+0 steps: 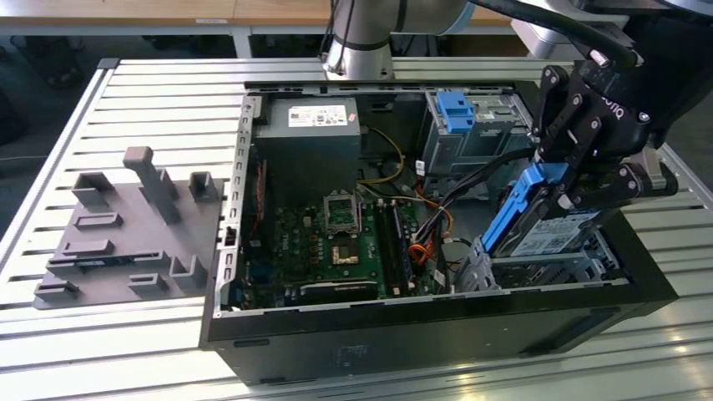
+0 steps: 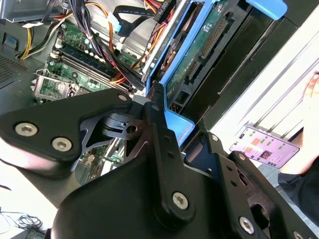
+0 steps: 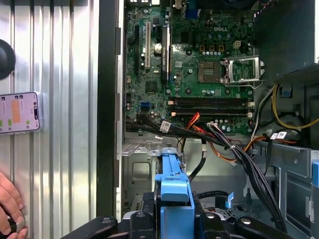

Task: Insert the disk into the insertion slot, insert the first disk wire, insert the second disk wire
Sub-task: 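Insert the disk into the insertion slot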

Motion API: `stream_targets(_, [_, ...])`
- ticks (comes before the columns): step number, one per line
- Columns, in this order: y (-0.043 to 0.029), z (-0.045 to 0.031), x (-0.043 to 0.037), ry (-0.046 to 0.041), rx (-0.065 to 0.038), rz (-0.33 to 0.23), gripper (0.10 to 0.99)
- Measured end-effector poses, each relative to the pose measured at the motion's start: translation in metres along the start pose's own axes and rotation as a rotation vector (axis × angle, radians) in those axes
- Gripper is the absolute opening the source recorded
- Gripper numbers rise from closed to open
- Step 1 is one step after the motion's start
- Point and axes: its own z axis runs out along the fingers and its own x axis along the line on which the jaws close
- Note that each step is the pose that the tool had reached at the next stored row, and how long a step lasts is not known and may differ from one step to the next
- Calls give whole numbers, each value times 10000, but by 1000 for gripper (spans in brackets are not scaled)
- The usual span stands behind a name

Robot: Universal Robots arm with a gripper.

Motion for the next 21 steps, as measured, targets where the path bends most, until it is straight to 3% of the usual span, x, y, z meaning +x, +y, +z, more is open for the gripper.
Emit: stream_targets(21, [-1, 83, 0, 1, 0, 0, 365])
